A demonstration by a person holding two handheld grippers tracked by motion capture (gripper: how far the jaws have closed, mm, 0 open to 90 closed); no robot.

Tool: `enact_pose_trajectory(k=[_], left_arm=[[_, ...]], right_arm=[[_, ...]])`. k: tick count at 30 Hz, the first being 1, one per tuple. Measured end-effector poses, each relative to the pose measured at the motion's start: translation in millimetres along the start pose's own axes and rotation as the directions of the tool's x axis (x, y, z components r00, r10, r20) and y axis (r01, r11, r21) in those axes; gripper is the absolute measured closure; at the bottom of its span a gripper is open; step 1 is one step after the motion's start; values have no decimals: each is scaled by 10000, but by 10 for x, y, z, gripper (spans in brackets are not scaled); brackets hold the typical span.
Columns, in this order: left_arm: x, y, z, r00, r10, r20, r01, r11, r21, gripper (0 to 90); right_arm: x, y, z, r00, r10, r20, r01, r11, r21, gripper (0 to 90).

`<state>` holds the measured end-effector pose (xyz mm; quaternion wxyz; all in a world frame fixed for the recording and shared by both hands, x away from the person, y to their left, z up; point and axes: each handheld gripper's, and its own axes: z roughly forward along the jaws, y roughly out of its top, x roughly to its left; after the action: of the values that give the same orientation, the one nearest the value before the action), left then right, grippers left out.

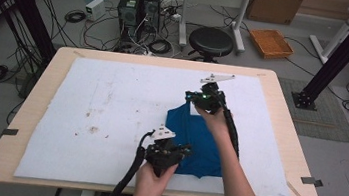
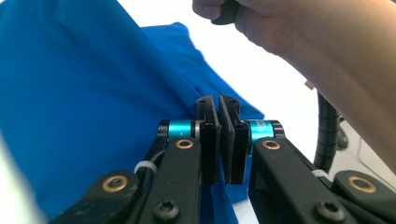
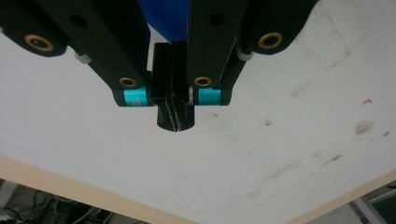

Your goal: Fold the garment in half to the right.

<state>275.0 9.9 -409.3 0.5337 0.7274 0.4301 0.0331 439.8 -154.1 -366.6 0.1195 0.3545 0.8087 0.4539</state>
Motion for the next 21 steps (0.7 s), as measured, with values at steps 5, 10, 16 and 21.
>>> enact_pose_trajectory(k=[5, 10, 16, 21], left_arm=[[-108, 26, 261, 9991, -162, 398, 157, 9998, 149, 867], [-225, 24, 591, 9969, -285, 727, 254, 9987, 433, 867], [-304, 3, 765, 9958, -232, 882, 175, 9977, 648, 867], [-334, 3, 881, 9947, -212, 1002, 139, 9973, 726, 866]], right_arm=[[-286, -169, -218, 9984, 434, 371, -433, 9991, -37, 900], [-484, -311, -350, 9954, 553, 787, -568, 9982, 176, 900], [-585, -419, -442, 9922, 539, 1127, -588, 9974, 406, 900], [-690, -533, -506, 9841, 527, 1693, -624, 9967, 521, 900]])
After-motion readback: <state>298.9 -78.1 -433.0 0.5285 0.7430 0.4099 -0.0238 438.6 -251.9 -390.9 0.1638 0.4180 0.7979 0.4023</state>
